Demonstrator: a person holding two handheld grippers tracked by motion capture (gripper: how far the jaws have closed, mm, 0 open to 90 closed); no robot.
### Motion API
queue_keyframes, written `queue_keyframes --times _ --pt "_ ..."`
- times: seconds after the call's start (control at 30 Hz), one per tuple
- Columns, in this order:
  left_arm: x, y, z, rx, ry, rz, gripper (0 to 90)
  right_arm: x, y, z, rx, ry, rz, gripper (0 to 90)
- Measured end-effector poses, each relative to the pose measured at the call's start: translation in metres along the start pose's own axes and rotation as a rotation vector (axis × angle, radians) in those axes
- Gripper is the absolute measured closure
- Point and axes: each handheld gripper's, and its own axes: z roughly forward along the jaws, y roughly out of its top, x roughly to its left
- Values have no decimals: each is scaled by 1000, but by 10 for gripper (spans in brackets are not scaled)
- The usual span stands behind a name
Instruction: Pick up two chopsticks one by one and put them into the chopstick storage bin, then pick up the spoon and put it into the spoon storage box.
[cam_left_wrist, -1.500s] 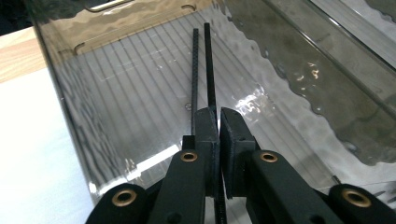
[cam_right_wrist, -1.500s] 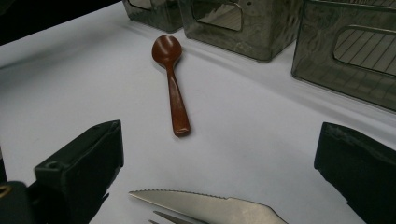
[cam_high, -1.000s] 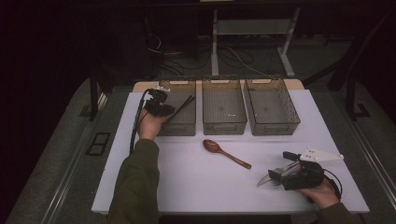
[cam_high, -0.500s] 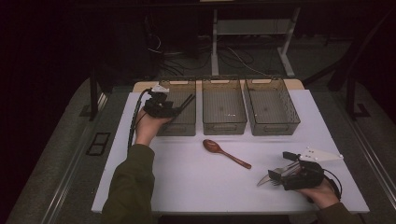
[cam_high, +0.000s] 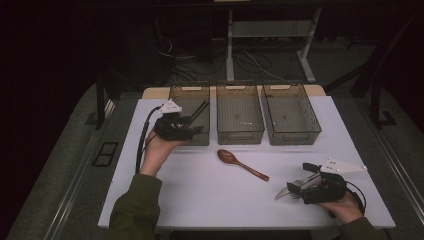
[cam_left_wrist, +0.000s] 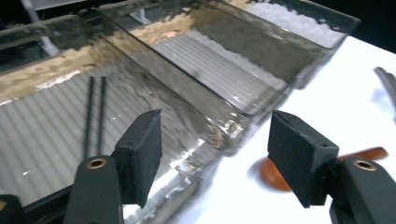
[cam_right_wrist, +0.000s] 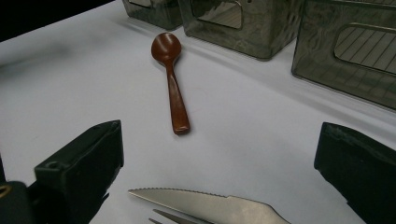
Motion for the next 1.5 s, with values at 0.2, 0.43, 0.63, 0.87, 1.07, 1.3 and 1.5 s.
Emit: queue_keyframes --times 0.2,0.43,0.63,0.87,1.07,1.3,1.5 --pt "-16 -12 -7 -6 -16 25 278 0 0 0 -3 -2 0 17" --pt "-29 -32 -17 -19 -33 31 243 0 0 -1 -3 1 -5 17" --pt "-40 -52 -23 -24 -46 40 204 1 0 -1 -5 3 -7 17" --pt "-52 -72 -28 -43 -64 68 152 1 0 0 -5 2 -10 17" --pt "-60 -87 -31 -44 -71 67 96 1 1 0 -4 3 -11 17" --pt "-62 -100 -32 -19 -88 48 10 0 1 0 -2 3 -6 17" --pt "-69 -104 -35 -10 -96 59 0 -1 3 1 26 5 -5 17"
